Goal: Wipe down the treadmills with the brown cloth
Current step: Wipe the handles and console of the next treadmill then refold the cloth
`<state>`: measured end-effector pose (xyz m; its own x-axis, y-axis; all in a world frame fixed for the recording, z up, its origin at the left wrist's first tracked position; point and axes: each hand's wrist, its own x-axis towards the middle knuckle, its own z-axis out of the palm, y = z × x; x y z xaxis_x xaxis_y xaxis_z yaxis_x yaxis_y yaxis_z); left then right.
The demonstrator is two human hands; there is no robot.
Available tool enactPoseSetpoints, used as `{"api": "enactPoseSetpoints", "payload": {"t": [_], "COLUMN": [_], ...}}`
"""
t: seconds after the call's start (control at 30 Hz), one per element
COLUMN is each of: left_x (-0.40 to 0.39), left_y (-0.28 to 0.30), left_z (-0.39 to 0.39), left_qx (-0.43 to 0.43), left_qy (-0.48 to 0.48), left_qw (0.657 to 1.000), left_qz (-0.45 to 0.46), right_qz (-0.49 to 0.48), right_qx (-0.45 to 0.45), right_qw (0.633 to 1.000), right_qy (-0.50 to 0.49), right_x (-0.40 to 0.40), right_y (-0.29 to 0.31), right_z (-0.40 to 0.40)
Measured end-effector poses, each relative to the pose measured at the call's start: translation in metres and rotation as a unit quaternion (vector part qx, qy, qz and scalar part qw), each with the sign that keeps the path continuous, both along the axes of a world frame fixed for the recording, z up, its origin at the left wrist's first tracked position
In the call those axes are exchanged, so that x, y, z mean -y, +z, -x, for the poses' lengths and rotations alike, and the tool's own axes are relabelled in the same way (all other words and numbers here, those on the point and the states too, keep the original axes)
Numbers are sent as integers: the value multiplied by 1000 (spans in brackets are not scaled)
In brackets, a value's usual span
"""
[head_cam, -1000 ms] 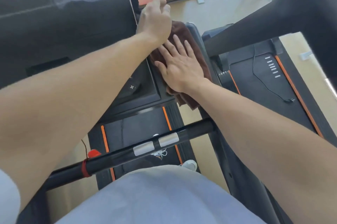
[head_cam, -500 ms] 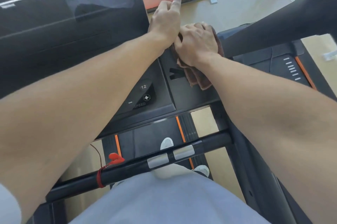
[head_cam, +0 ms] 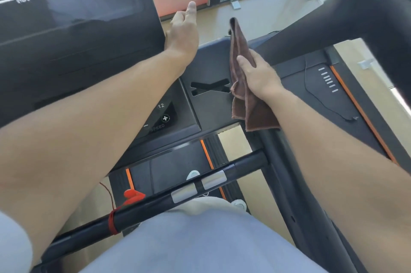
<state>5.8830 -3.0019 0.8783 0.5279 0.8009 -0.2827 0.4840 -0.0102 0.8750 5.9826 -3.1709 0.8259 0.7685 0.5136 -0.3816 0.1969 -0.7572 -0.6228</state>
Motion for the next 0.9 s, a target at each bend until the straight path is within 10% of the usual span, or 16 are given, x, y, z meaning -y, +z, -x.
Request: {"api": "enactPoseSetpoints", "payload": {"t": [0.3,0.53,0.9], "left_x": [5,-7,6], "left_y": [-5,9,-7], "left_z": [-4,-5,-2], "left_qx": [129,147,101], "left_qy": [84,62,-9], "left_qw": [988,987,991], "left_qz": [31,-14,-89], "right_qz": [12,-58,81], "right_qx": [291,297,284], "right_qw": [955,869,939], "right_qy": [53,391,179], "right_x": [35,-25,-81], "right_y": [-21,-28,-22], "right_z": [64,69,23]}}
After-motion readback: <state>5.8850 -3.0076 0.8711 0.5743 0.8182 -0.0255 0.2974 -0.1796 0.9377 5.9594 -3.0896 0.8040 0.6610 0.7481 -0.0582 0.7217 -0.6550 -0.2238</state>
